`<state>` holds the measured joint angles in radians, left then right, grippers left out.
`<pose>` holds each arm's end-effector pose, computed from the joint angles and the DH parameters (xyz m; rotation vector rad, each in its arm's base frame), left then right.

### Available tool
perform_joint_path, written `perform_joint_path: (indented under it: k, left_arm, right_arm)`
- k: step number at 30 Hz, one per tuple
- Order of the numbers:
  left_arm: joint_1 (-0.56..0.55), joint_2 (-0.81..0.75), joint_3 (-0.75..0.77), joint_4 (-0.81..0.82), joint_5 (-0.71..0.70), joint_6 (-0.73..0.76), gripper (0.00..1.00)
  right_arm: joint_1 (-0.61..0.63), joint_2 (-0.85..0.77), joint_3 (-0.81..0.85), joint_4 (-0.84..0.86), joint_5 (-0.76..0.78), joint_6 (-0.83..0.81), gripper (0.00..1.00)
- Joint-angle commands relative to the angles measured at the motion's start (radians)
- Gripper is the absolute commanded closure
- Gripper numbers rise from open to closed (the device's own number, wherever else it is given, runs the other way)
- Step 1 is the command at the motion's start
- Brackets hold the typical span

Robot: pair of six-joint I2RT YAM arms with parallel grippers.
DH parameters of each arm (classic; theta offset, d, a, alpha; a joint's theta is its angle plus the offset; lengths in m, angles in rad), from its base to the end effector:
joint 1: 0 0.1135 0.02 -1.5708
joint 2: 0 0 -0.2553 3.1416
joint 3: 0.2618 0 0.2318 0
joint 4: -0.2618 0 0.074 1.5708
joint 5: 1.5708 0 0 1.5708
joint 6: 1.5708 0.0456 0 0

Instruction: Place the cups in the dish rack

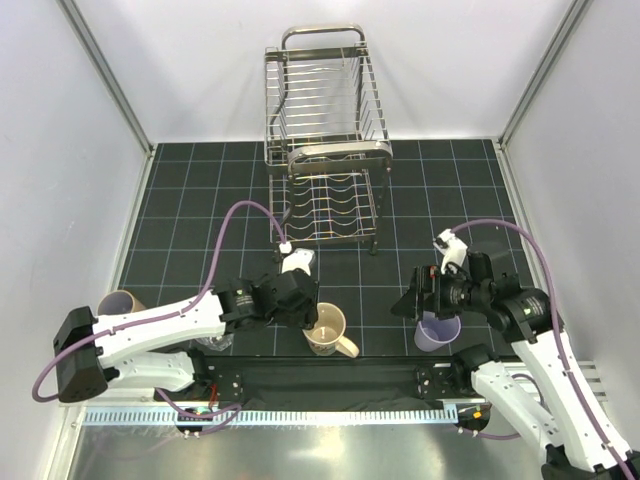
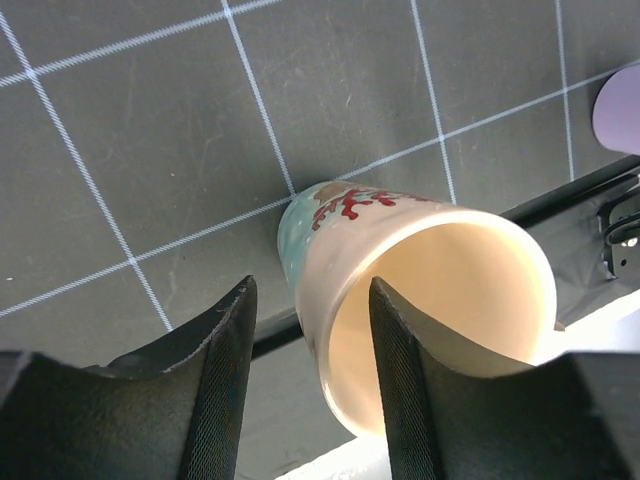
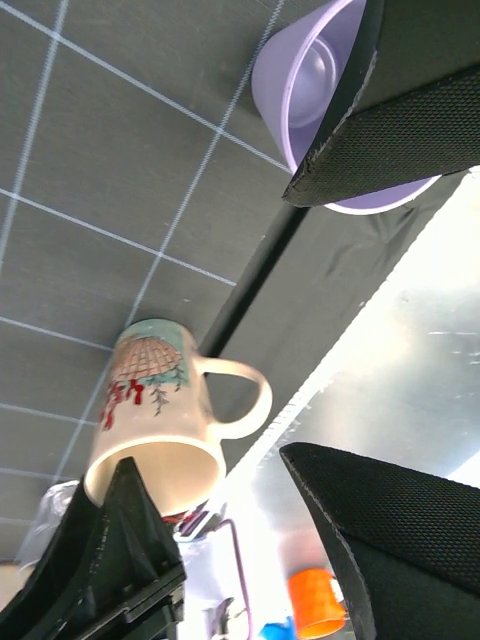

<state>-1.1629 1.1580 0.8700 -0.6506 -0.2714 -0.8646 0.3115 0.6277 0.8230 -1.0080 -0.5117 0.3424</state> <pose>0.0981 -0.1962 0.2461 0.2648 2.5240 -0.5208 0.0879 0.0518 0.2831 -0.2156 2.4337 0.9129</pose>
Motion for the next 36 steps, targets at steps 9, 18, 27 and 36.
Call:
perform_joint_path:
  k: [9, 18, 27, 36]
  left_arm:
    - [-0.007, 0.014, -0.034, 0.043, 0.037, -0.013, 0.6]
    - [-0.007, -0.004, -0.054, 0.057, 0.054, -0.011, 0.85]
    - [-0.007, -0.069, -0.06, 0.058, 0.037, -0.02, 1.0]
    - [-0.006, -0.407, -0.13, 0.341, -0.087, 0.094, 1.0]
  right_arm:
    - [0.173, 0.171, 0.09, 0.008, 0.078, -0.009, 0.0]
    - [0.219, 0.216, 0.099, 0.046, 0.015, 0.053, 0.0]
    - [0.25, 0.202, 0.1, 0.112, 0.015, 0.16, 0.0]
    - [0.366, 0.132, 0.028, 0.295, 0.059, 0.371, 0.0]
